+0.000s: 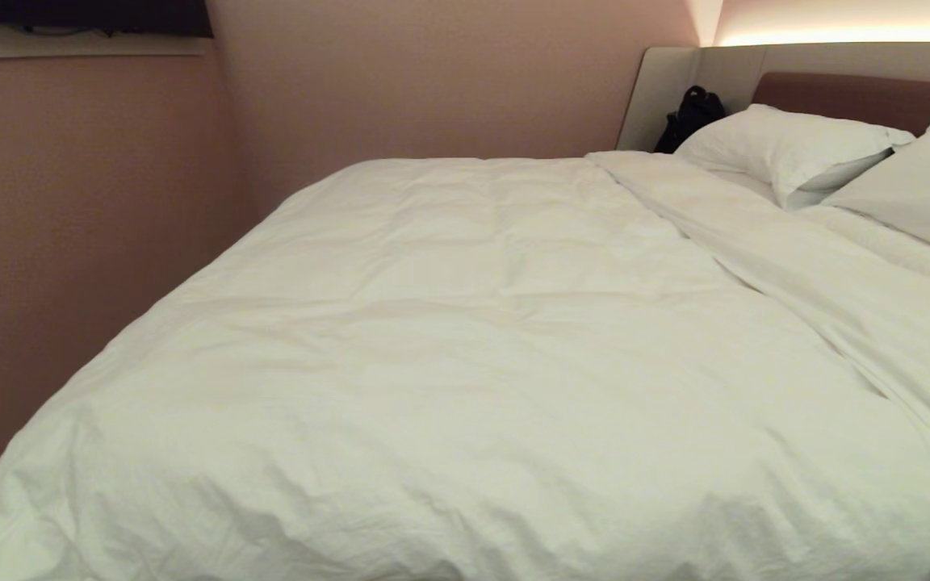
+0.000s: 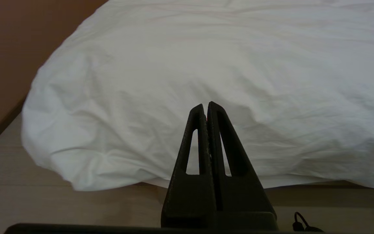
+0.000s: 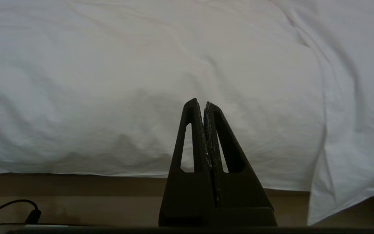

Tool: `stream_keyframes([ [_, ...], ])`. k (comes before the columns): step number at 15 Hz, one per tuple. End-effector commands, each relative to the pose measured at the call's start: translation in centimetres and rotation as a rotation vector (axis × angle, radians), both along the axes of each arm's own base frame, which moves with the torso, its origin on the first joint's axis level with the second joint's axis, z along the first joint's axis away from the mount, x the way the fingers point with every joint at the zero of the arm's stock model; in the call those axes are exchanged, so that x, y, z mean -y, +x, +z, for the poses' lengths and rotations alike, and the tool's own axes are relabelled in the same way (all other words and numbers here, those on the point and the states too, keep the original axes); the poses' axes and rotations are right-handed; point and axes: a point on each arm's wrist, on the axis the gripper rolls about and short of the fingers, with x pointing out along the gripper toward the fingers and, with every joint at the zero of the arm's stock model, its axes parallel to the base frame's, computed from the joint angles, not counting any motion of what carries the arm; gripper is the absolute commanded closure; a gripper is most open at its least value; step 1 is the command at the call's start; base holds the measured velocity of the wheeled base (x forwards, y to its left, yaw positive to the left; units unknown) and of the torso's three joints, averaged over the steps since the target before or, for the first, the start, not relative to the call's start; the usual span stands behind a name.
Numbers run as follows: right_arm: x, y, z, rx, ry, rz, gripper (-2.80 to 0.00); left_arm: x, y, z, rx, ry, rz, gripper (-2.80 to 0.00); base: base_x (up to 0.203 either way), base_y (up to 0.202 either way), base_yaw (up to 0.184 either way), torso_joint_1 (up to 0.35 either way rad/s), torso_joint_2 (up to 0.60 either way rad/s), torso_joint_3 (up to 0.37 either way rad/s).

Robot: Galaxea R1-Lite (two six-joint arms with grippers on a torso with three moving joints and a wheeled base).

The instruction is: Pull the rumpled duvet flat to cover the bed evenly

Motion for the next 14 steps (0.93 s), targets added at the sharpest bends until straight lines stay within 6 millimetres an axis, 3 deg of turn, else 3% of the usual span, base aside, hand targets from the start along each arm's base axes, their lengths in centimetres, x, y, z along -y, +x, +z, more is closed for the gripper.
stream_keyframes([
  [1,0.0,0.0,0.0,0.0,-0.001,0.001,0.0,0.0,0.0,0.0,0.0,0.0,0.001,0.0,0.0,0.195,0.001,-0.001,0.0,0.002],
  [14,0.0,0.0,0.0,0.0,-0.001,0.001,0.0,0.0,0.0,-0.01,-0.002,0.017,-0.001,0.0,0.0,0.196,-0.001,0.001,0.0,0.001],
])
